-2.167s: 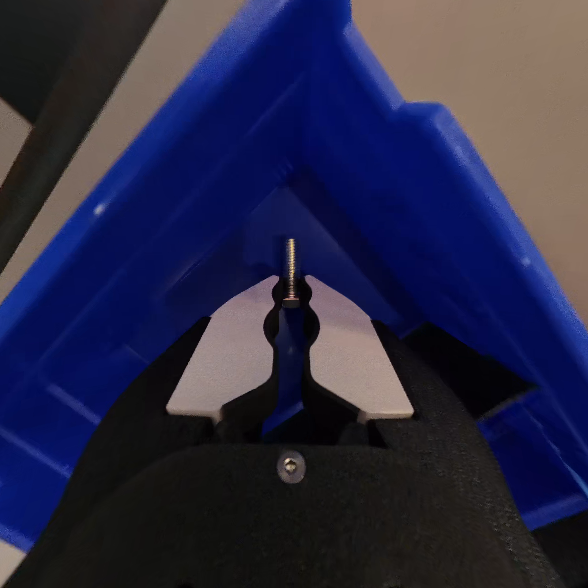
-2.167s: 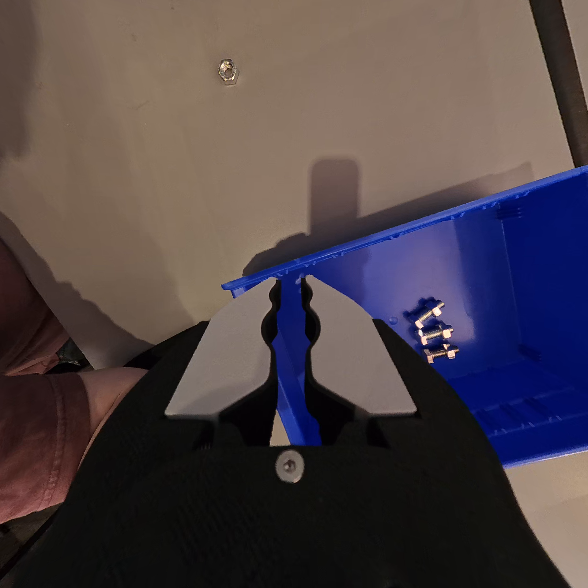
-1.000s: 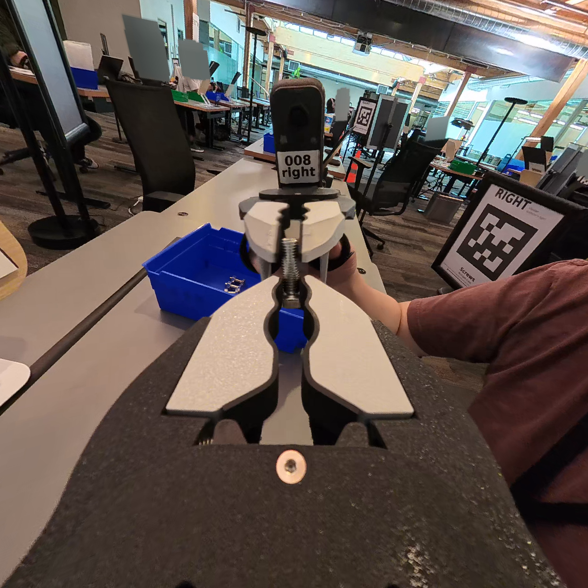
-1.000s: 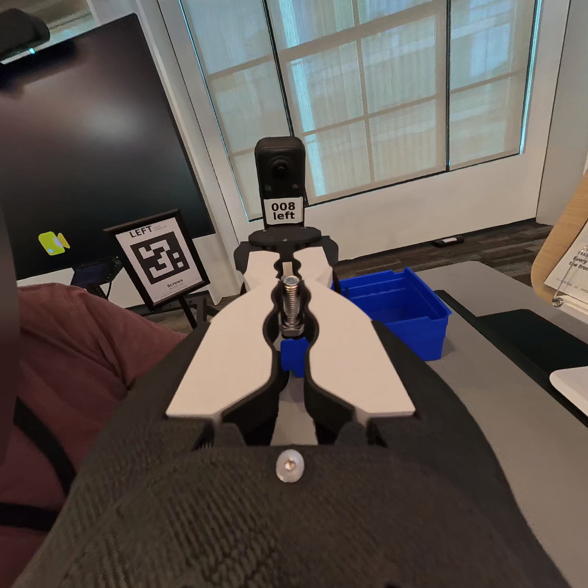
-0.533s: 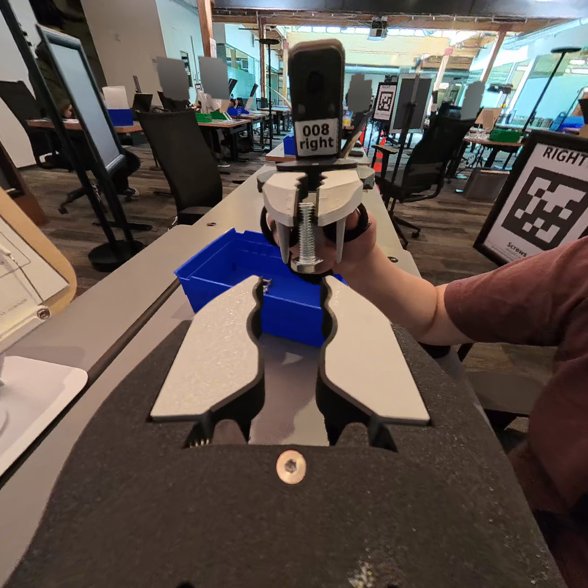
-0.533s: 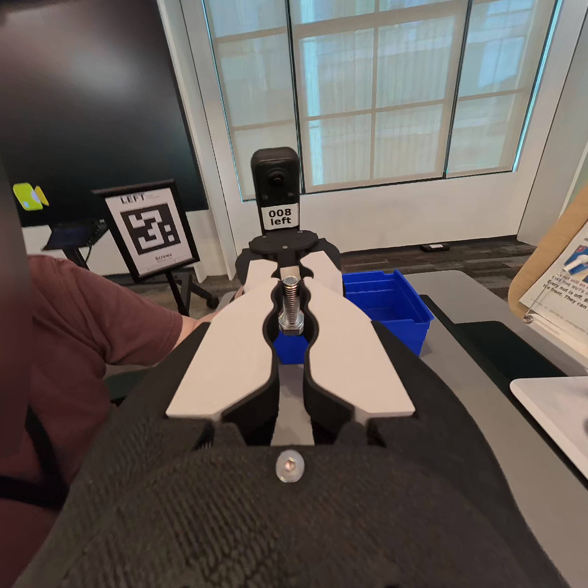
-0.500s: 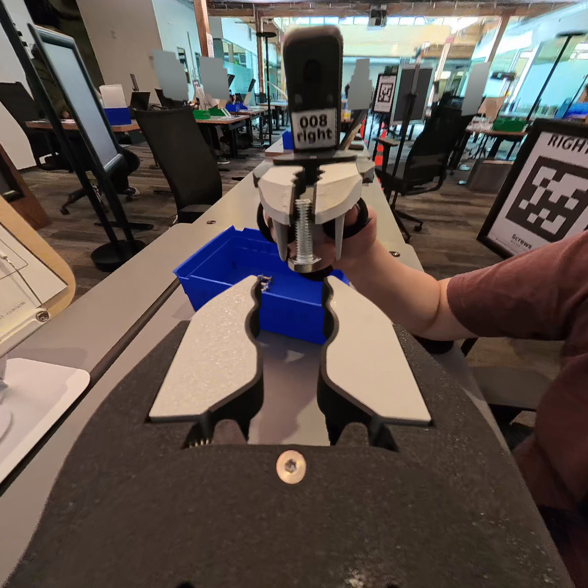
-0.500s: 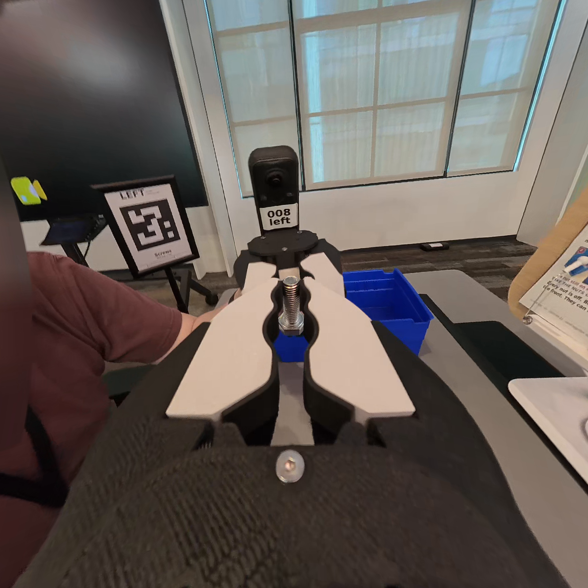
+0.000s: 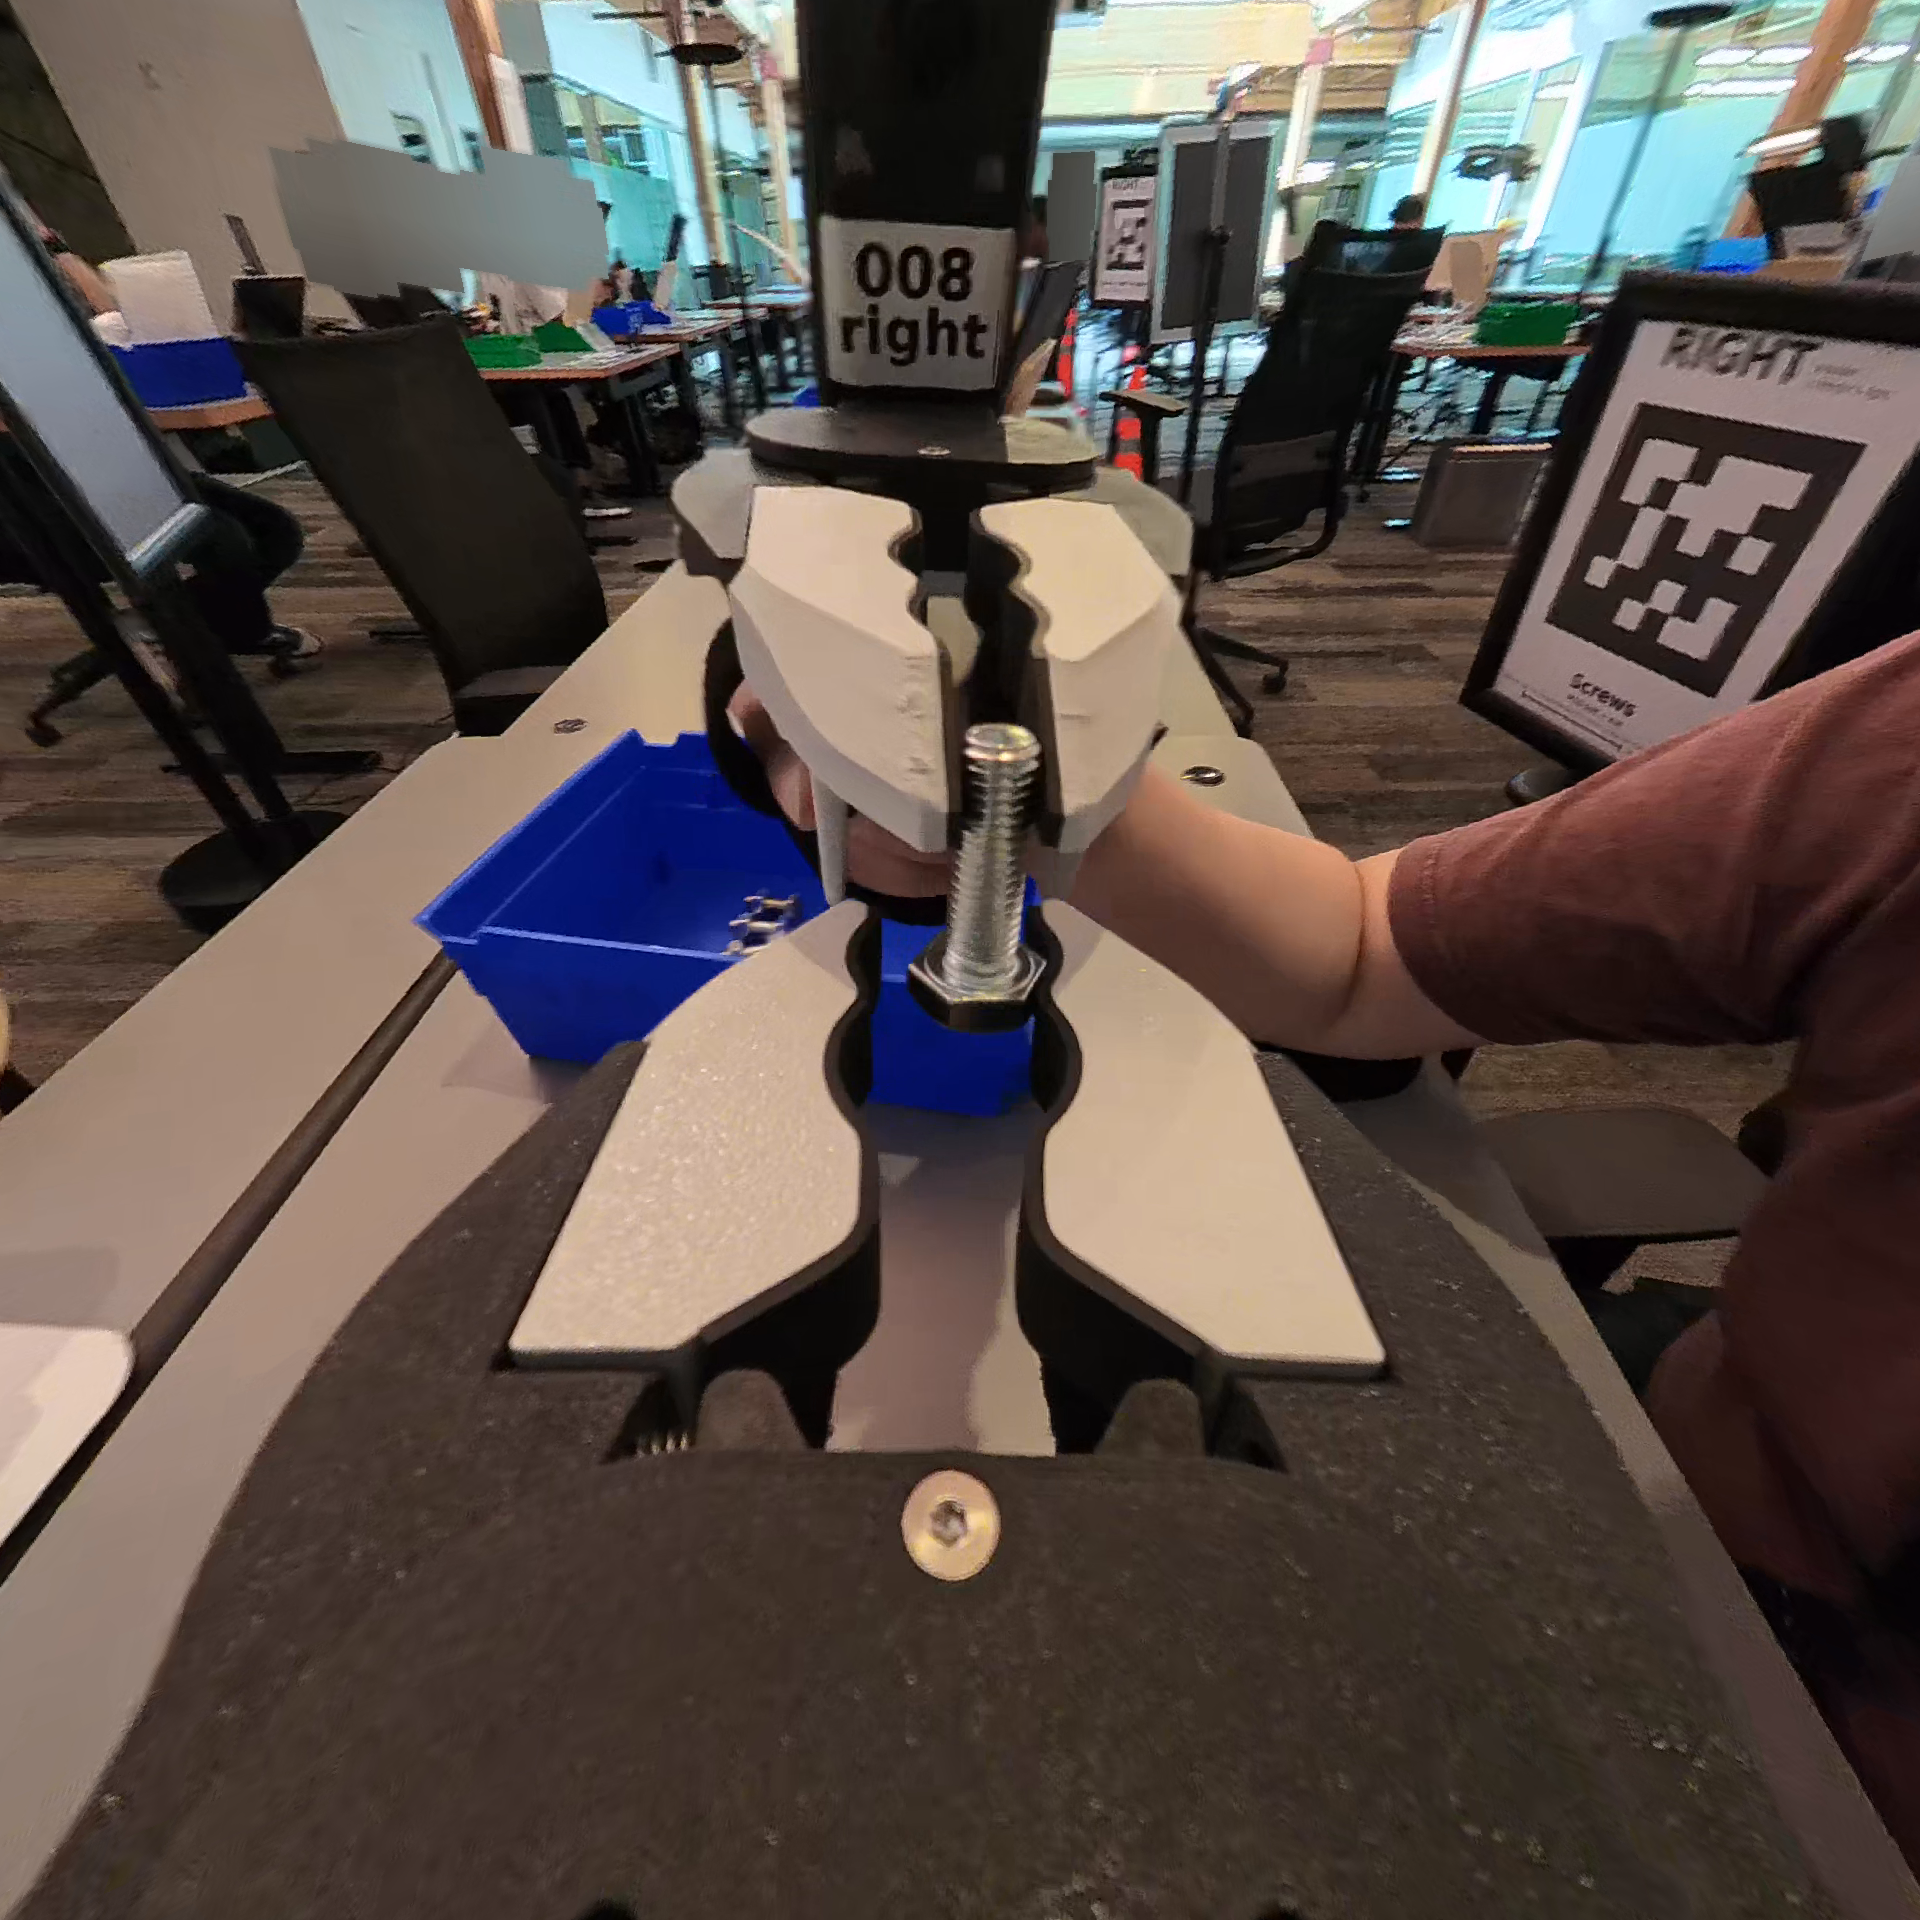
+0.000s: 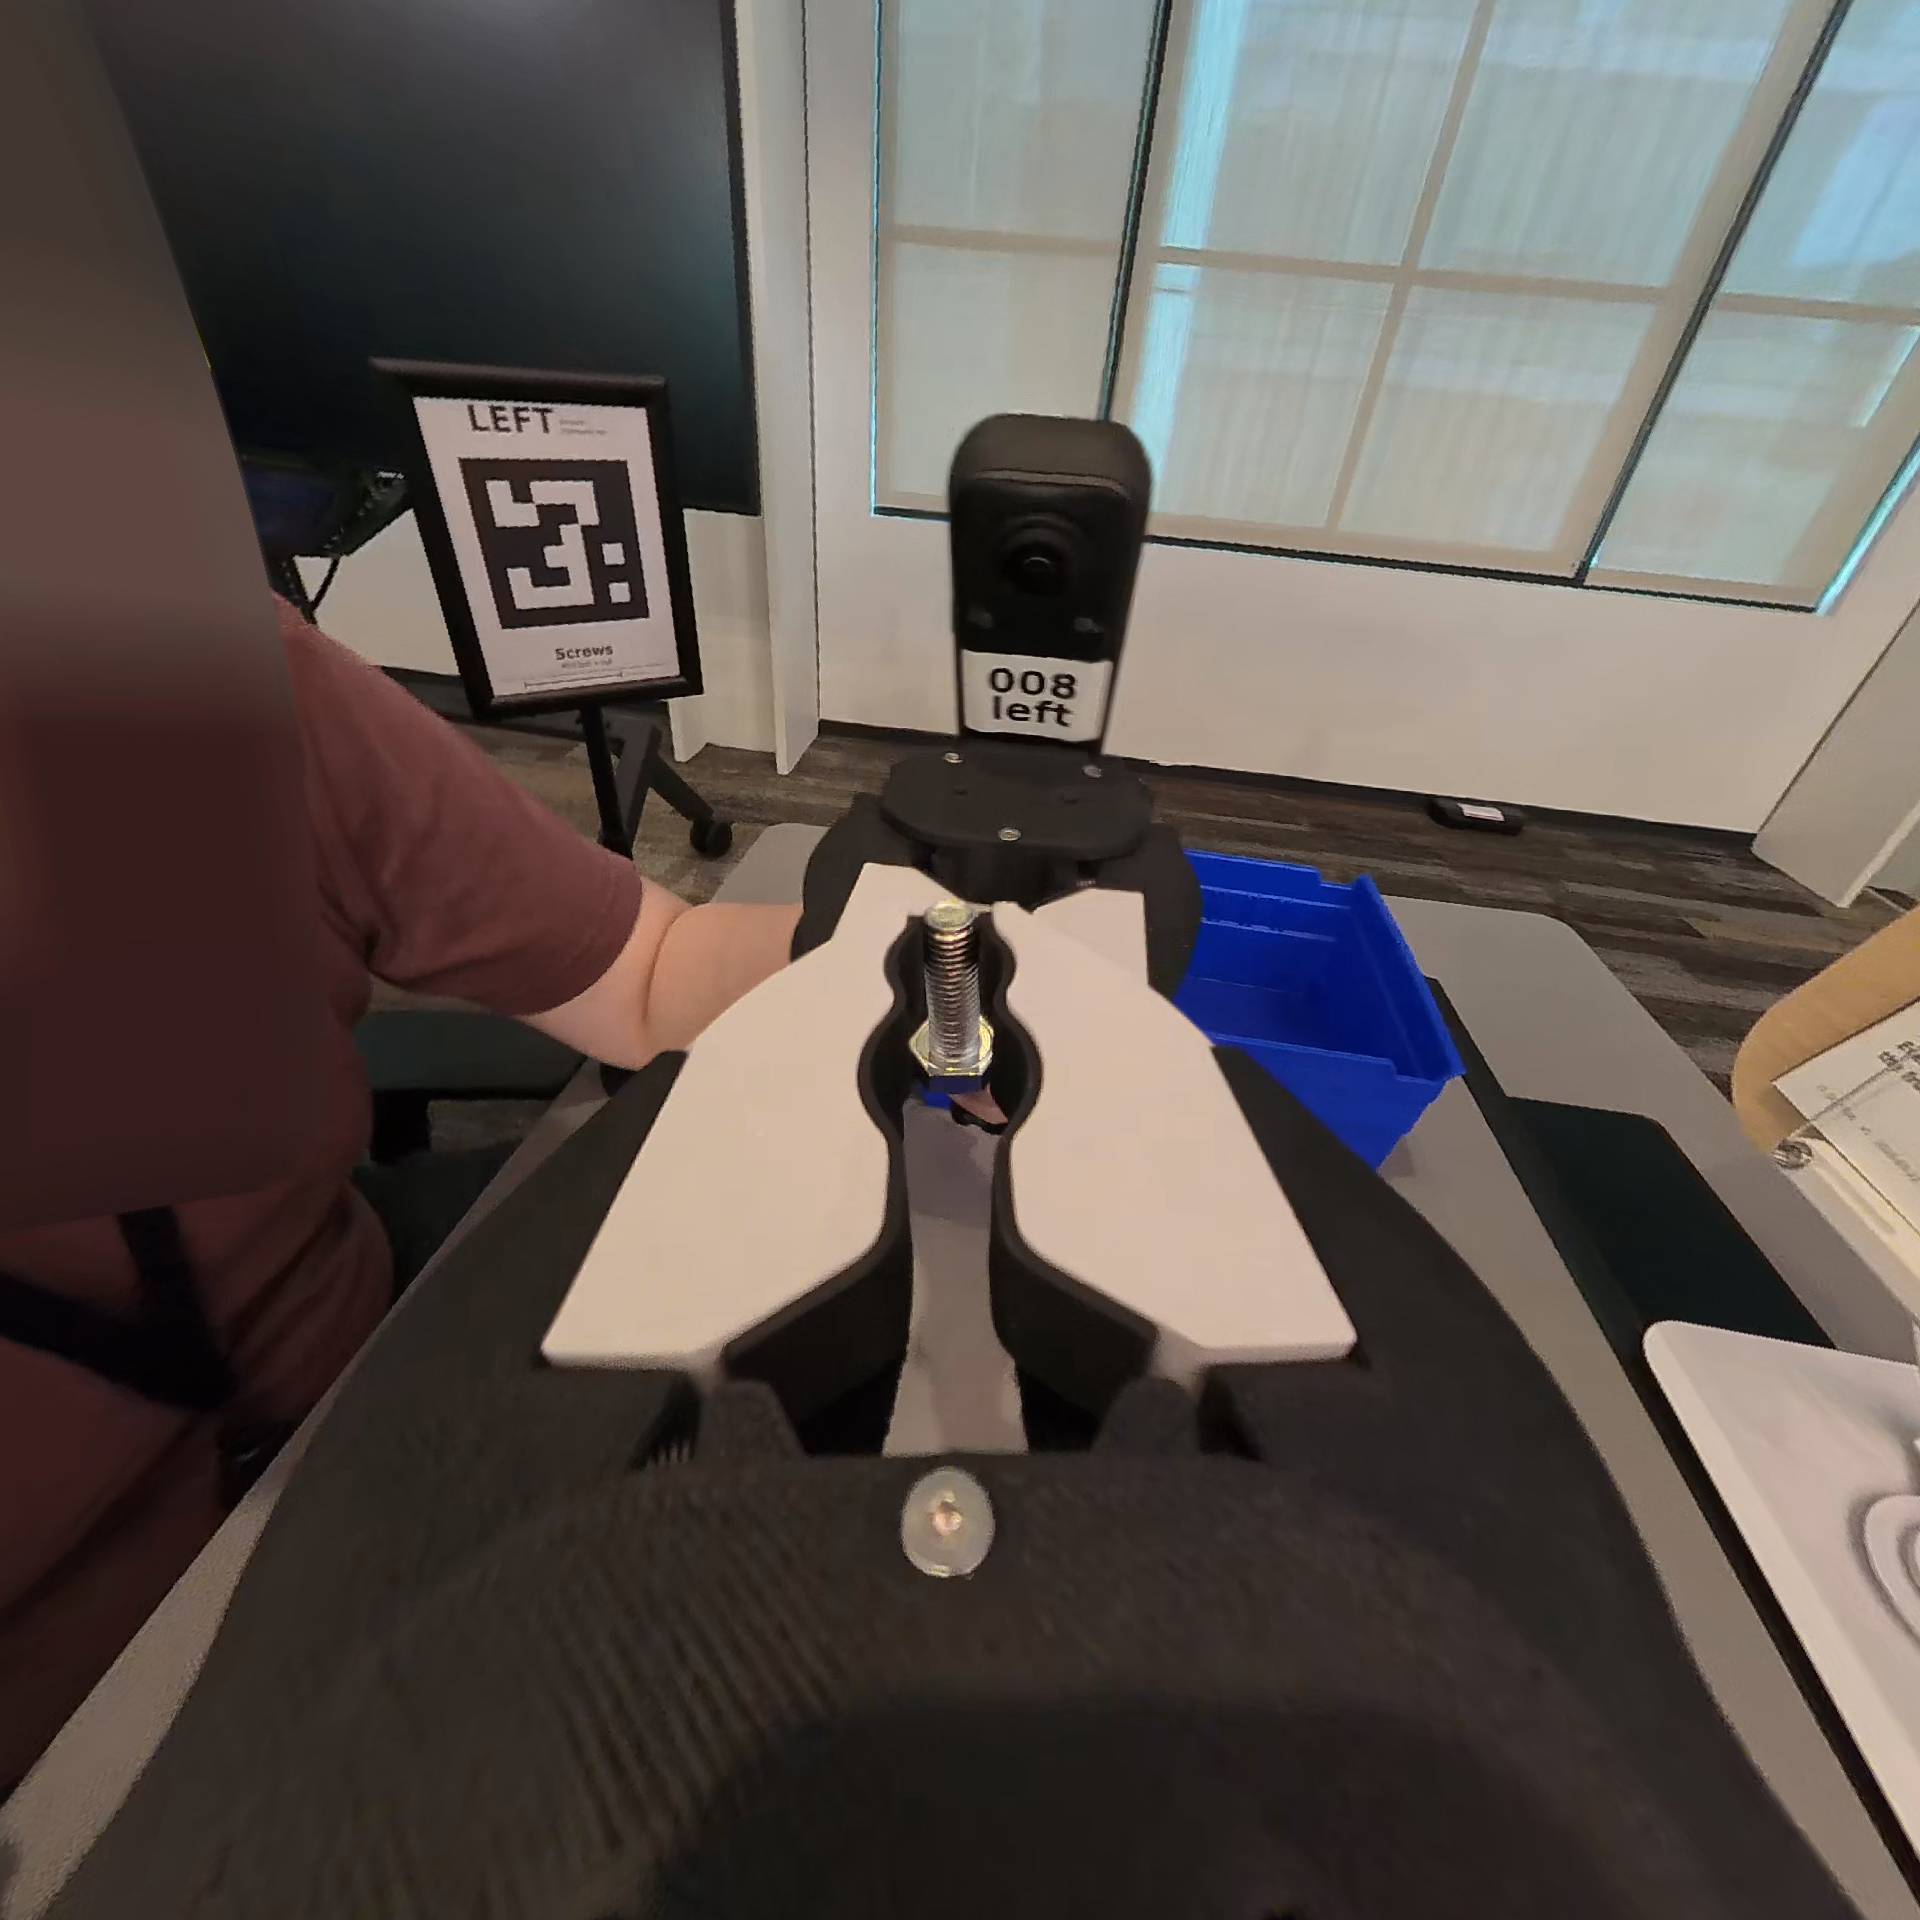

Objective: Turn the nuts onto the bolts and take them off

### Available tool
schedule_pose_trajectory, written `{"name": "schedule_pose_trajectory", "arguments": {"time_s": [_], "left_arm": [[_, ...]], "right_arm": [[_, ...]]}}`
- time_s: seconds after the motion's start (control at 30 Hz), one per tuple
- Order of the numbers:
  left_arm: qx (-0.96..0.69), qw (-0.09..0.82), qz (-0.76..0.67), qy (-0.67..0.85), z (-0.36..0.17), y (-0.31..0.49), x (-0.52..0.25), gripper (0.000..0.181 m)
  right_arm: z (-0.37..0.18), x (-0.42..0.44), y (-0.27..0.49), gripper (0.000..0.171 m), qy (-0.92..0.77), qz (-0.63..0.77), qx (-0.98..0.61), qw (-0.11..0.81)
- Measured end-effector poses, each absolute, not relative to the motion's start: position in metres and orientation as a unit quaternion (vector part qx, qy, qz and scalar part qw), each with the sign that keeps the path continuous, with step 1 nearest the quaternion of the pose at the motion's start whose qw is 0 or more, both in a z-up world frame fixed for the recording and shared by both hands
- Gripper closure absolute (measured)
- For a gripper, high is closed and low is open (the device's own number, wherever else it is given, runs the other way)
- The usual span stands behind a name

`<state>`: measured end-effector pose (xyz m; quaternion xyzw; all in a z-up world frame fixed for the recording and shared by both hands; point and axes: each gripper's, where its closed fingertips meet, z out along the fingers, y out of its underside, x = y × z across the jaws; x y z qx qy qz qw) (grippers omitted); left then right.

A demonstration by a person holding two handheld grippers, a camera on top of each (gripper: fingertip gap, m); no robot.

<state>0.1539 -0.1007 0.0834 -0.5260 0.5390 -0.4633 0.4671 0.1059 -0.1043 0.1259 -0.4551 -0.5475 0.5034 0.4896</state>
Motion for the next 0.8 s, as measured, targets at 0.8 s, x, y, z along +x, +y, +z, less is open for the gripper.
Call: {"name": "schedule_pose_trajectory", "arguments": {"time_s": [0.8], "left_arm": [[-0.493, 0.444, -0.479, 0.575, 0.078, -0.112, 0.155, 0.166]], "right_arm": [[0.118, 0.110, -0.110, 0.161, -0.578, 0.518, -0.425, 0.466]]}}
